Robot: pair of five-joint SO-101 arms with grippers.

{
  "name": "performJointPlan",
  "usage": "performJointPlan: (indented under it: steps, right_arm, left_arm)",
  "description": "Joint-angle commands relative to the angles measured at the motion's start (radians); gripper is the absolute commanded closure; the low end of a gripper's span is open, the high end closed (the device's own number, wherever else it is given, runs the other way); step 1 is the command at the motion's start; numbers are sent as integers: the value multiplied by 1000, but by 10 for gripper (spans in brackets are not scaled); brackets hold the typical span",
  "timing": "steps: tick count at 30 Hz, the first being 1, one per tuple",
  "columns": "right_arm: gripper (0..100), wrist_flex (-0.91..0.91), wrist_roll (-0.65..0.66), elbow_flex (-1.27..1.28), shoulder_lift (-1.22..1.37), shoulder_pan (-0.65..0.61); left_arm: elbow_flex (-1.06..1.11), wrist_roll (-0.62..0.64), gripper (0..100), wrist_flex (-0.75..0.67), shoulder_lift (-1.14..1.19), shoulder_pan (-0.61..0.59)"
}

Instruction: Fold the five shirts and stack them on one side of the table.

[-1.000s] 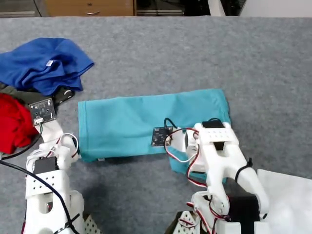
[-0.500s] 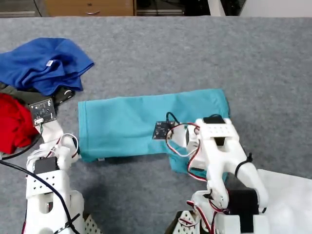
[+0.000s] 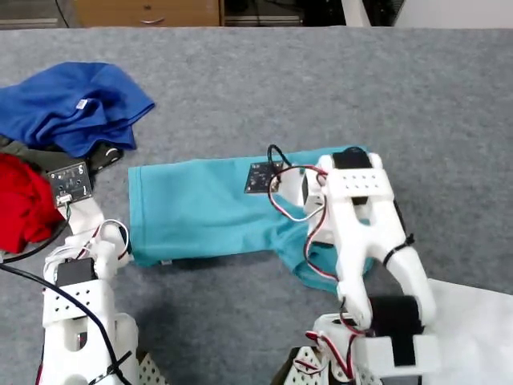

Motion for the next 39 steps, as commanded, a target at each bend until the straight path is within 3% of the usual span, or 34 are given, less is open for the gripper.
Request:
performJointPlan:
  steps: [1, 11, 26, 28, 34, 36, 39]
  right_arm:
    - [994, -31, -3, -53, 30, -1]
    - [994, -63, 18, -291, 153, 7]
    - [989, 114, 117, -935, 636, 10]
    - [952, 123, 117, -983, 664, 8]
    - [682, 147, 84, -1084, 670, 25]
    - [684, 209, 87, -1113, 670, 35]
    - [783, 328, 92, -1138, 662, 53]
  left_arm:
    - [-5, 0, 979, -14, -15, -11]
    - [-3, 0, 979, -14, -15, -11]
    - [-3, 0, 979, -14, -15, -6]
    - [-3, 0, 979, -14, -15, -6]
    - [-3, 0, 979, -14, -15, -6]
    - [-3, 0, 979, -14, -15, -6]
    - [-3, 0, 979, -14, -15, -6]
